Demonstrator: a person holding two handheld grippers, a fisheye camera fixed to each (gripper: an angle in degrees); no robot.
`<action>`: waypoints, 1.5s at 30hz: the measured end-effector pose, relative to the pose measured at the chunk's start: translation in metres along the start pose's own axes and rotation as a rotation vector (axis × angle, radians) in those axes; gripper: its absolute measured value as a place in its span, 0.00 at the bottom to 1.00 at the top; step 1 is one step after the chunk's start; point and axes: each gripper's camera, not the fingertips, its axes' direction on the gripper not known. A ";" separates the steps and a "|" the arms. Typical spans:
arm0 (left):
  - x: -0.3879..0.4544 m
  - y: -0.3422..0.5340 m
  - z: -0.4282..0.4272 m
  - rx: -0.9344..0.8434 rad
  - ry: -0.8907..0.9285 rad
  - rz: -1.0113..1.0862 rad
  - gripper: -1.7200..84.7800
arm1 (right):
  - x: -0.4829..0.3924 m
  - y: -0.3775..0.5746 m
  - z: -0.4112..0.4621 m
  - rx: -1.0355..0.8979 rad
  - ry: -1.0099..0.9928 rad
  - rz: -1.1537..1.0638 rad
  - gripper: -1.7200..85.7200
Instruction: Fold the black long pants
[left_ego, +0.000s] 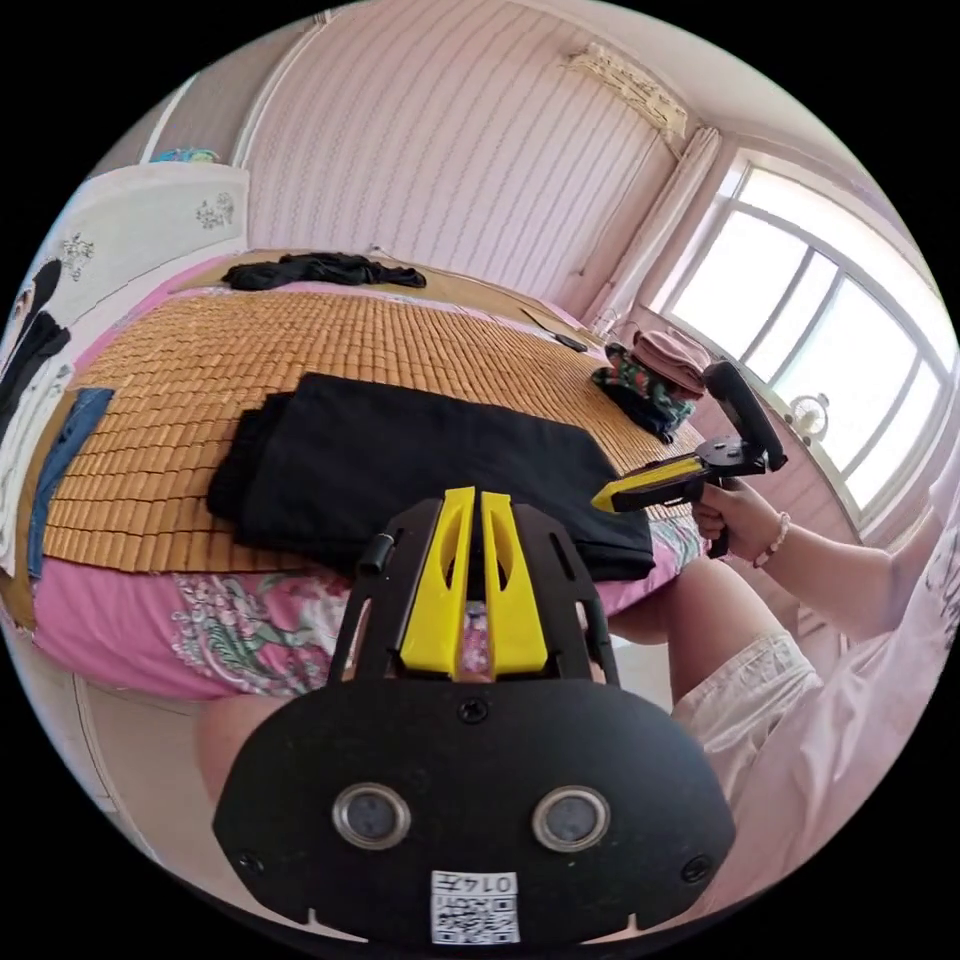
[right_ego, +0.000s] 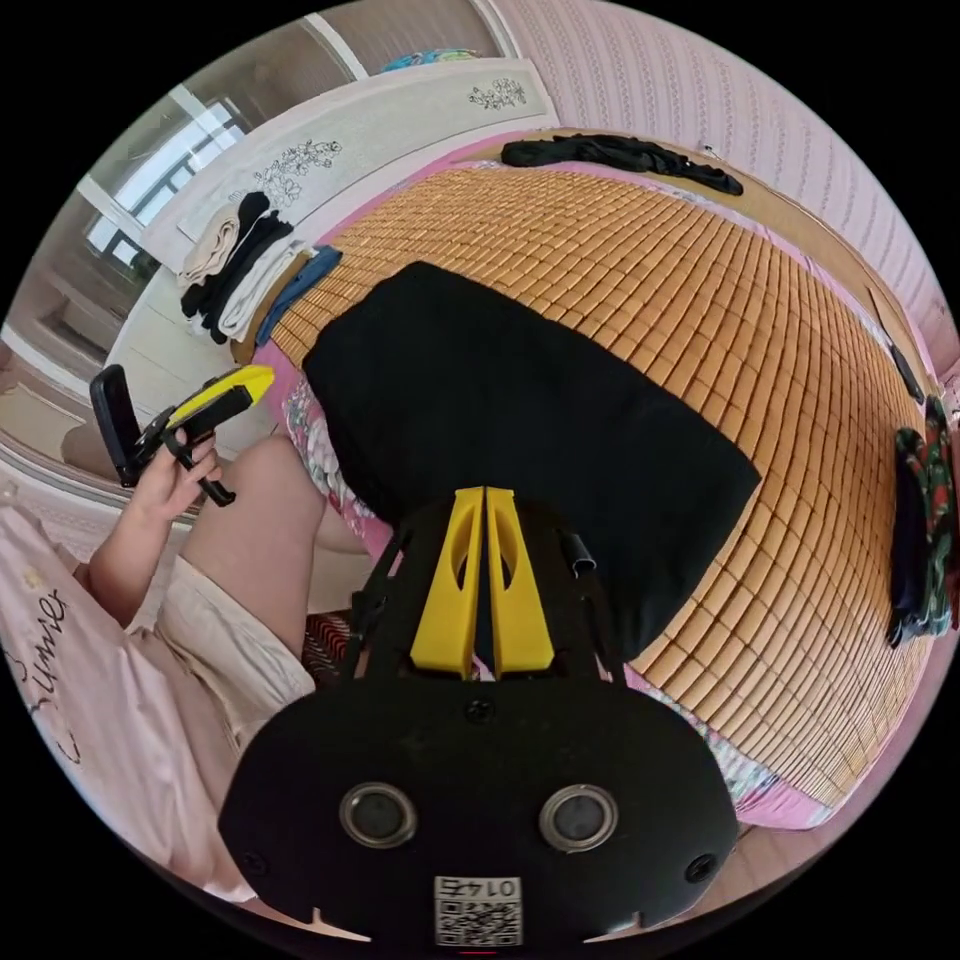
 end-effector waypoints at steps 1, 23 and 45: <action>0.009 0.001 0.011 -0.028 0.035 0.005 0.02 | -0.004 0.002 0.006 -0.025 -0.008 -0.014 0.02; 0.106 0.042 0.117 -0.174 -0.151 0.223 0.01 | 0.033 -0.174 0.058 -0.339 0.260 -0.170 0.01; 0.188 0.043 0.085 0.031 0.085 0.457 0.14 | 0.175 0.120 -0.038 -0.005 -0.077 0.394 0.17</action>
